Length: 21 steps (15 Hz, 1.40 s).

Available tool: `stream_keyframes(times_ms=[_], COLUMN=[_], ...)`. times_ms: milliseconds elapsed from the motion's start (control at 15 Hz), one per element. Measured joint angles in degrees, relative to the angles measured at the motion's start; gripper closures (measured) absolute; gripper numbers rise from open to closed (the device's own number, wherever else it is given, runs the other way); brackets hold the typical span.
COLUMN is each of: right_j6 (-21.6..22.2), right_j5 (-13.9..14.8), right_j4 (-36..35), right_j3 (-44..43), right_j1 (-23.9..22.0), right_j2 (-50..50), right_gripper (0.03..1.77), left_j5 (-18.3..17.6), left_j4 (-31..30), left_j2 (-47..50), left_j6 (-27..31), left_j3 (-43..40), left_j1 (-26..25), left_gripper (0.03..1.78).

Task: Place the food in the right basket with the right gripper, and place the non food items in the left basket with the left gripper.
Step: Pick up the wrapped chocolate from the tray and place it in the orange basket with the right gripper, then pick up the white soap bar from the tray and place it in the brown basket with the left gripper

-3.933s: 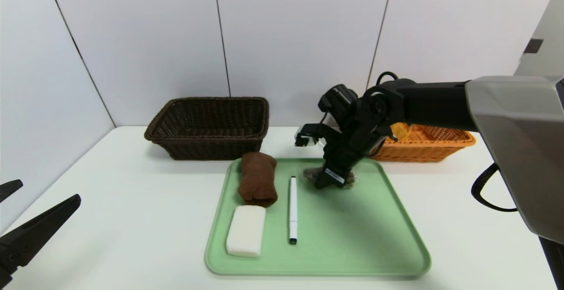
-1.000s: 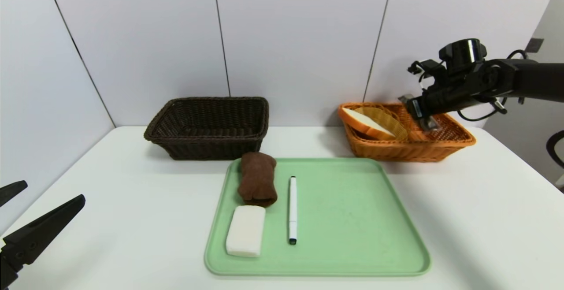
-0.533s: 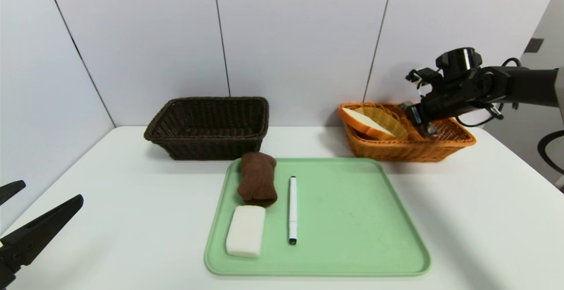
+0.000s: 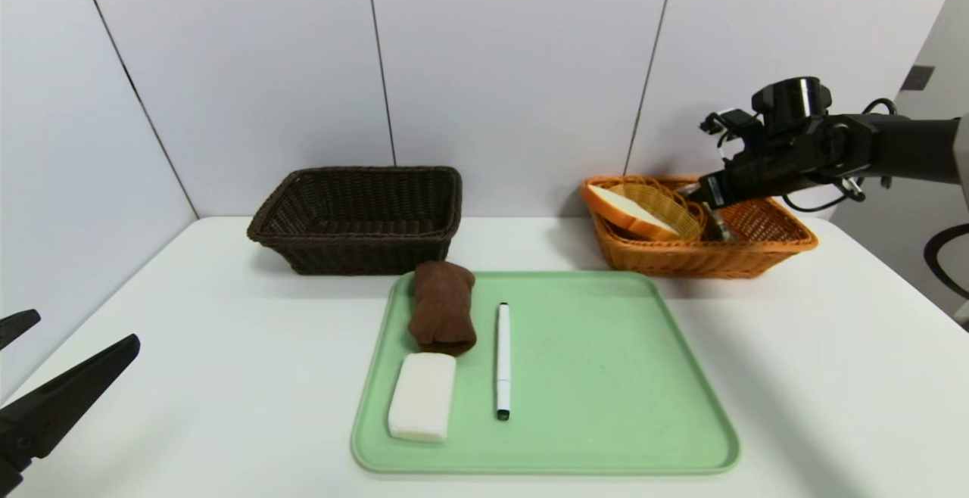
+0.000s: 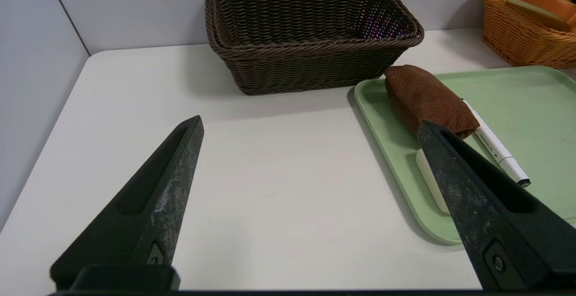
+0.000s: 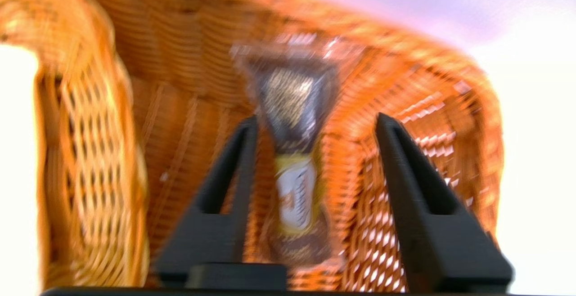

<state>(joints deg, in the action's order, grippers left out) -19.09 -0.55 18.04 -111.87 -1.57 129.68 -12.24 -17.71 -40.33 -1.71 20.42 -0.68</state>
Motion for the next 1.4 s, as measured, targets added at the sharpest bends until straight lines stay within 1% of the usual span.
stream_keyframes(times_ms=[133,267,400,533,800,1000,1133,1267,1400], right_j6=[-0.1,-0.3,-0.3,-0.1,2.6,5.9,9.0,11.2,12.1], right_j5=[-0.1,-0.1,-0.2,-0.6,-1.2,-1.2,-0.9,-0.4,-0.2], right_j4=[0.0,0.4,0.4,0.1,-1.2,-1.8,-2.1,-2.6,-2.8], right_j3=[0.0,1.0,4.2,9.2,22.5,35.0,43.0,50.2,56.8], right_j1=[0.0,0.0,0.0,0.0,0.0,0.0,0.0,-0.1,-0.2], right_j2=[-0.7,-2.8,-6.7,-12.2,-27.1,-40.6,-49.4,-57.2,-64.1], right_gripper=[0.65,0.52,0.42,0.35,0.25,0.19,0.17,0.15,0.14], left_j5=[-0.1,-0.1,-0.1,-0.2,-0.1,-0.1,-0.1,-0.2,-0.3], left_j4=[0.0,0.0,0.1,0.3,0.4,0.4,0.4,0.3,0.2], left_j2=[0.3,0.5,0.7,1.1,2.2,2.4,2.3,1.4,-1.2], left_j6=[0.0,0.0,0.0,-0.1,-0.9,-0.9,-0.9,-0.6,-0.4], left_j3=[0.1,0.3,0.3,0.0,-1.3,-1.2,-1.2,-0.3,2.4], left_j1=[0.0,0.0,0.0,0.0,0.0,0.0,0.0,0.1,0.9], left_gripper=[0.12,0.12,0.12,0.12,0.12,0.12,0.12,0.12,0.12])
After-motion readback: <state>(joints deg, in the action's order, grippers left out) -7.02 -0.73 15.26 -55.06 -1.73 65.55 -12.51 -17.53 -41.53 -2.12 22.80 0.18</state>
